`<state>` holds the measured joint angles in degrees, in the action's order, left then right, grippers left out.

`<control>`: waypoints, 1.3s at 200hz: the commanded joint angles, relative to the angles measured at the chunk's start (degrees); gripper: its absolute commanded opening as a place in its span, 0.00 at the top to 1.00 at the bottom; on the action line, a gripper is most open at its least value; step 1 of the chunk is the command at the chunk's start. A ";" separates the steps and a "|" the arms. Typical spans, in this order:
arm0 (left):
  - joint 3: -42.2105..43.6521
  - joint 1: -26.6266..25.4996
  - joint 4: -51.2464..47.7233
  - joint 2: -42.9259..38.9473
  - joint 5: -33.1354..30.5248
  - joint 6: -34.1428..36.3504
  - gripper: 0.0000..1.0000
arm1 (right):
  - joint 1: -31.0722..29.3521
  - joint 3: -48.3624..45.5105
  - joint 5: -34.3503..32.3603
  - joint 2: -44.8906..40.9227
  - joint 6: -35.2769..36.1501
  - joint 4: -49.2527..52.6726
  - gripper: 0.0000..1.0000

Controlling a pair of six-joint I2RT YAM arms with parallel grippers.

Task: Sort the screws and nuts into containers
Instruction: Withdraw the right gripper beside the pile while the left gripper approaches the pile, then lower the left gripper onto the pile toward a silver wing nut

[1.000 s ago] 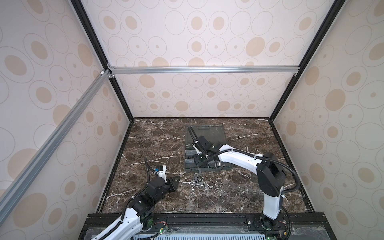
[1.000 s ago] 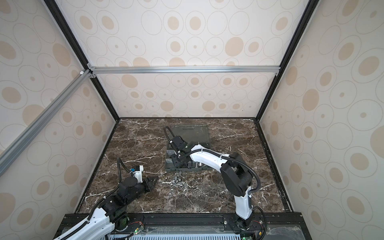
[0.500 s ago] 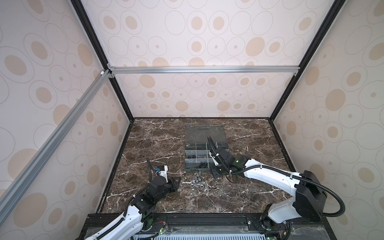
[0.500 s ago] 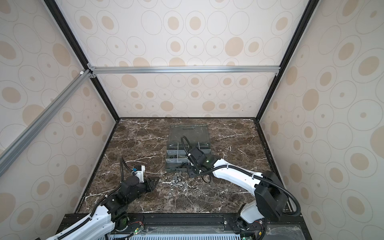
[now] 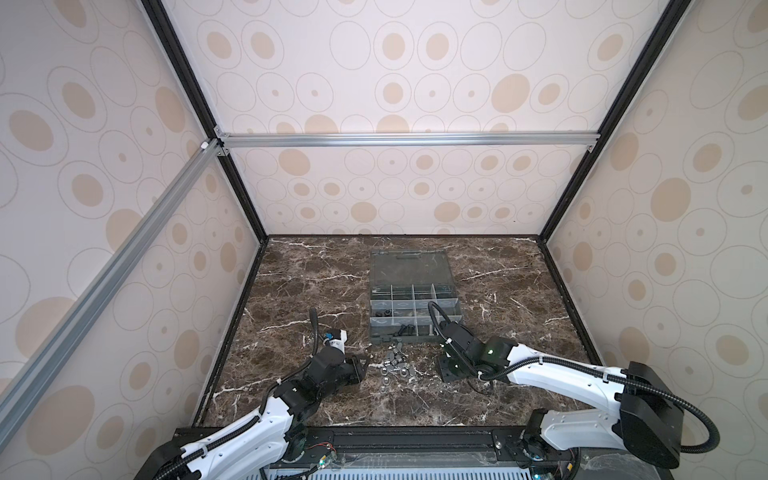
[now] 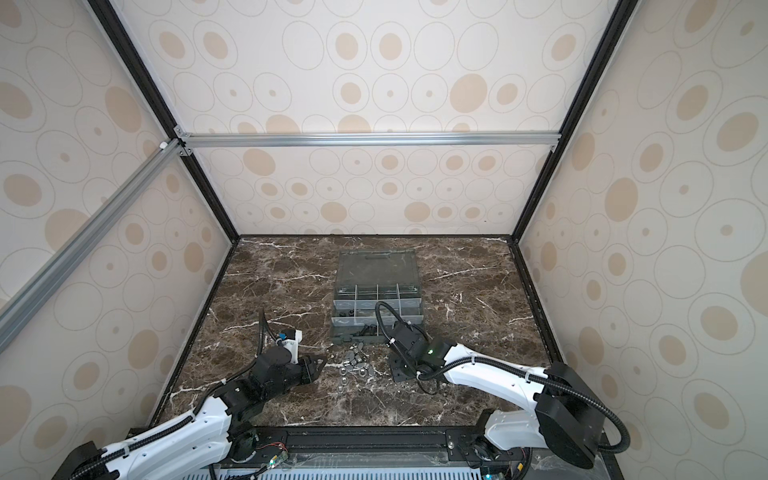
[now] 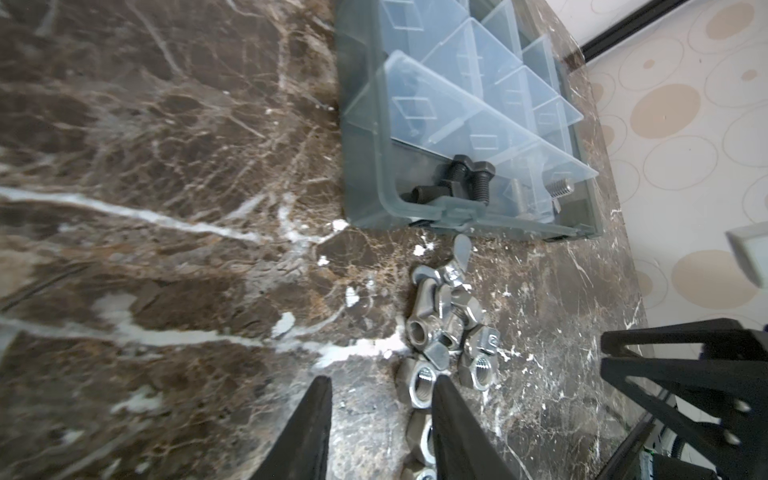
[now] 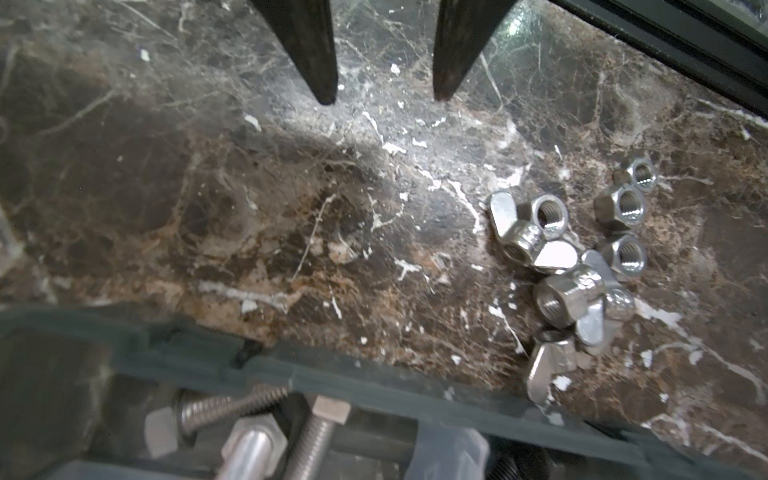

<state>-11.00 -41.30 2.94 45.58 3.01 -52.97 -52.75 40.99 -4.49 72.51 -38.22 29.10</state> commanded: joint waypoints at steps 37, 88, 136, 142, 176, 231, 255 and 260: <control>-8.07 -6.42 -2.60 7.80 -5.98 3.47 0.60 | -1.07 -2.41 -2.09 -4.23 -5.23 -0.78 0.58; -12.81 -9.88 -3.20 16.50 -7.15 5.45 0.58 | -2.08 -2.84 -2.27 -4.33 -6.77 -0.78 0.58; -14.89 -11.15 -2.48 21.17 -7.35 6.73 0.55 | -3.20 -3.80 -2.93 -4.85 -8.05 -0.97 0.58; -15.20 -11.28 -2.77 21.82 -7.54 6.95 0.54 | -3.24 -3.90 -3.06 -5.05 -8.21 -0.93 0.58; -17.02 -11.35 -3.93 24.56 -8.72 7.89 0.54 | -3.28 -4.22 -3.47 -5.58 -8.43 -0.89 0.58; -18.52 -11.61 -4.21 28.26 -9.59 7.80 0.55 | -3.36 -4.61 -3.39 -5.38 -8.80 -1.02 0.58; -19.43 -11.80 -5.66 29.69 -10.92 7.71 0.55 | -3.41 -4.86 -3.42 -5.36 -8.93 -1.34 0.58; -19.64 -11.87 -6.08 29.99 -11.36 7.71 0.56 | -3.34 -4.95 -3.37 -5.36 -8.98 -1.48 0.58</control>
<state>-27.86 -52.45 -0.01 74.32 -5.50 -46.09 -55.77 36.84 -6.57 67.68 -45.98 27.62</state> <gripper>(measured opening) 0.448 0.420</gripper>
